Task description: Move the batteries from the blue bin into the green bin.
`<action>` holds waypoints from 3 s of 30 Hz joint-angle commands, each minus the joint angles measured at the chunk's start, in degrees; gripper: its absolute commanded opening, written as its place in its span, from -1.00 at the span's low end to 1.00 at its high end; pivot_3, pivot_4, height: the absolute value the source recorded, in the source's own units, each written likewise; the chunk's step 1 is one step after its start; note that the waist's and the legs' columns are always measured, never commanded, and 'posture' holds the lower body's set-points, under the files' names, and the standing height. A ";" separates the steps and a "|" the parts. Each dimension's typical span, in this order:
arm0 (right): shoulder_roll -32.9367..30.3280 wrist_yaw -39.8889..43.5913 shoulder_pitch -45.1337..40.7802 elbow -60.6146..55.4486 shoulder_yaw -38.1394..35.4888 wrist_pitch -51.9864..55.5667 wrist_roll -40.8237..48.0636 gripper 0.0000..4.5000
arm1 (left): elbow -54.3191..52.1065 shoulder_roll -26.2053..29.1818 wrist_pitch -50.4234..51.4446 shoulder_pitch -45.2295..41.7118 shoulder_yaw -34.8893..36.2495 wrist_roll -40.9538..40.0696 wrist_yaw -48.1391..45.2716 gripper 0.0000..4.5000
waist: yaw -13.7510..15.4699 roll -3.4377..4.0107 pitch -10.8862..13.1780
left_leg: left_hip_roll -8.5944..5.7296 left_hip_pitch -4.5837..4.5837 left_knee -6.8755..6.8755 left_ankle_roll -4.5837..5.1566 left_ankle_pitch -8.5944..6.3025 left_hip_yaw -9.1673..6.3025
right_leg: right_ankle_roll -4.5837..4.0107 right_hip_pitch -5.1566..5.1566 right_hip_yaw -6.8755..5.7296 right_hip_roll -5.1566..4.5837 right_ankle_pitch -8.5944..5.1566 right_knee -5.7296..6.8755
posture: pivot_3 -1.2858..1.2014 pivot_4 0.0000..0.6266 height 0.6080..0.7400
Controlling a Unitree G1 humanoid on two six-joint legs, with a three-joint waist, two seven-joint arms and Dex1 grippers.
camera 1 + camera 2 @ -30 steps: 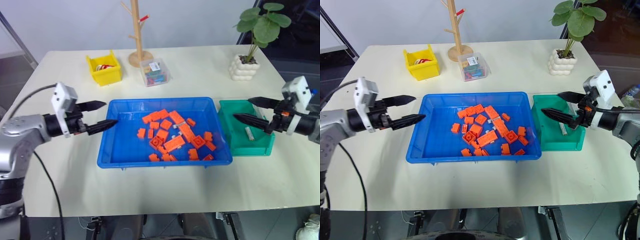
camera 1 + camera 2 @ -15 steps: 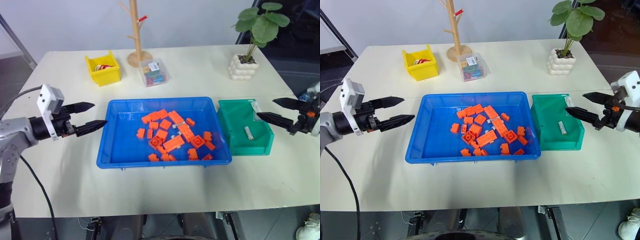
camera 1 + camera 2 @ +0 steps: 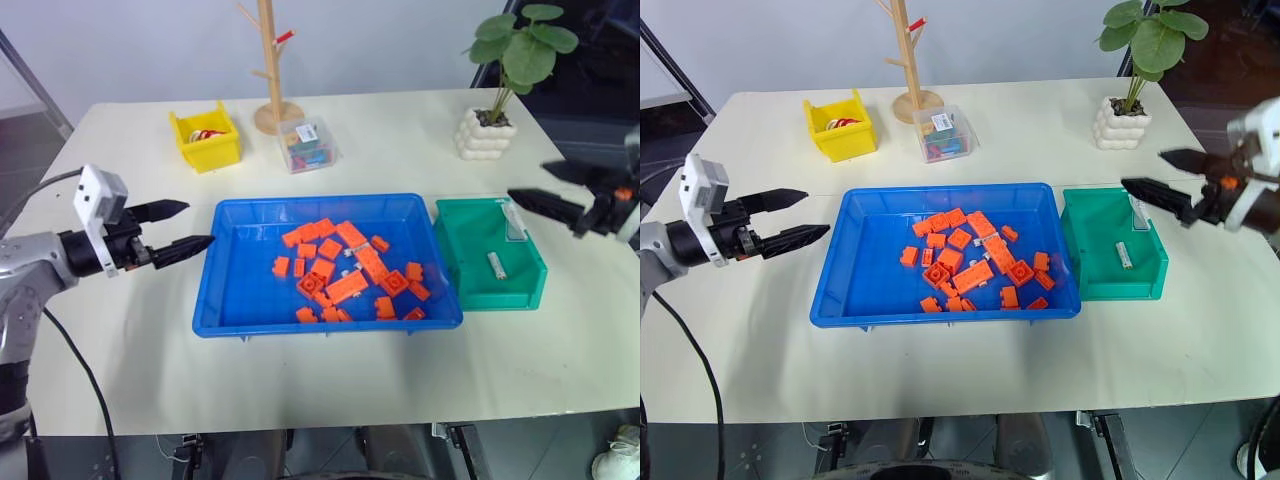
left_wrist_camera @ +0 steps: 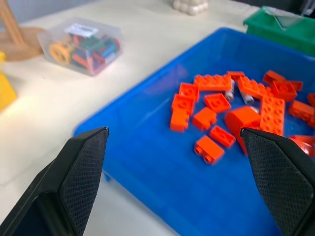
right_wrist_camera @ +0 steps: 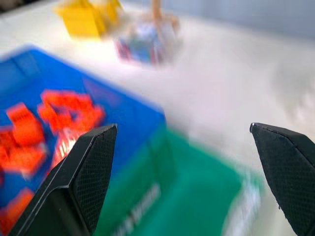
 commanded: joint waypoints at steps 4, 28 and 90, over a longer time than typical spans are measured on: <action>1.71 0.05 -4.05 -7.58 8.00 2.34 1.64 0.97 | -1.91 -1.07 -0.51 -1.39 -0.73 -0.40 0.66 1.00 | 0.38 -0.03 0.01 | -0.03 -0.07 0.02 0.01 -0.01 0.00 | -0.02 0.00 0.00 -0.04 0.02 -0.05 | 0.03 -0.52 1.00; 19.52 24.73 -16.44 11.15 46.12 -28.71 -27.06 0.97 | -10.59 0.48 4.44 6.95 0.74 -3.09 0.89 1.00 | -0.09 -0.05 0.01 | -0.03 -0.01 0.01 0.00 0.00 -0.04 | 0.16 -0.04 0.00 -0.02 0.14 0.02 | 0.03 -0.52 1.00; 28.22 27.83 -18.38 20.82 46.28 -36.12 -36.57 0.61 | -14.21 0.79 4.48 7.01 -1.10 -5.01 2.06 1.00 | -1.37 -0.04 0.01 | -0.02 0.03 -0.01 -0.01 0.00 -0.08 | 0.14 -0.06 -0.01 0.04 0.15 0.11 | 0.03 -0.52 1.00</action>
